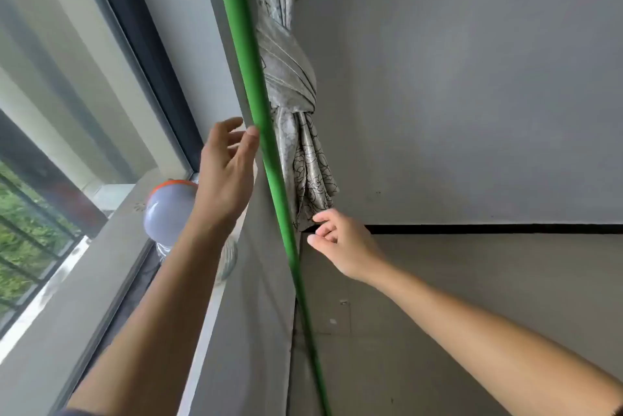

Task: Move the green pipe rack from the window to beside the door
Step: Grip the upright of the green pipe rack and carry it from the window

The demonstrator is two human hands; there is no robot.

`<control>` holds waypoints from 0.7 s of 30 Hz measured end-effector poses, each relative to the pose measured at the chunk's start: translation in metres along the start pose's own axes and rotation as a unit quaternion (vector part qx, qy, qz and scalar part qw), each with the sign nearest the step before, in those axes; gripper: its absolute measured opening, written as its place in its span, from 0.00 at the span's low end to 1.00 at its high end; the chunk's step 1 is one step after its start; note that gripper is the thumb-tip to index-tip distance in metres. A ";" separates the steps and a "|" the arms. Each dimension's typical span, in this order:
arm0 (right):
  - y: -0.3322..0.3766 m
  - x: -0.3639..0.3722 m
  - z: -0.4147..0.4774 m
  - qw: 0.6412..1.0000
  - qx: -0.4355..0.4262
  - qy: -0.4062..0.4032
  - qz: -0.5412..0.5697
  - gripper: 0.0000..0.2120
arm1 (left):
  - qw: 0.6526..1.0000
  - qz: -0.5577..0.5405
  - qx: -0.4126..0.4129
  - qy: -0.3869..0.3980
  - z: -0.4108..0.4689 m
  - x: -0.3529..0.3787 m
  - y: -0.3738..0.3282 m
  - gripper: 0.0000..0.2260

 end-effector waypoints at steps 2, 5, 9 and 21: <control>0.009 0.011 0.018 1.000 0.008 -0.008 -0.002 0.24 | 1.000 -0.006 0.001 0.026 0.013 0.007 -0.006 0.17; 0.018 0.032 0.044 1.000 0.027 -0.008 0.001 0.29 | 0.995 -0.036 -0.010 0.090 0.026 0.030 -0.006 0.14; 0.013 0.054 0.067 0.999 0.051 -0.001 -0.009 0.14 | 0.994 -0.047 -0.008 0.097 0.030 0.044 0.003 0.25; -0.021 0.024 0.099 0.998 0.053 -0.037 -0.018 0.15 | 0.988 -0.049 0.043 0.138 0.060 0.099 -0.003 0.14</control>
Point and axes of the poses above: each hand's wrist, its own z-axis towards the middle knuckle, its own x-axis out of the palm, y = z × x, the point moved 8 cm from there along z, towards the middle knuckle, and after that the axes turned 1 degree about -y, right-handed, at the moved point
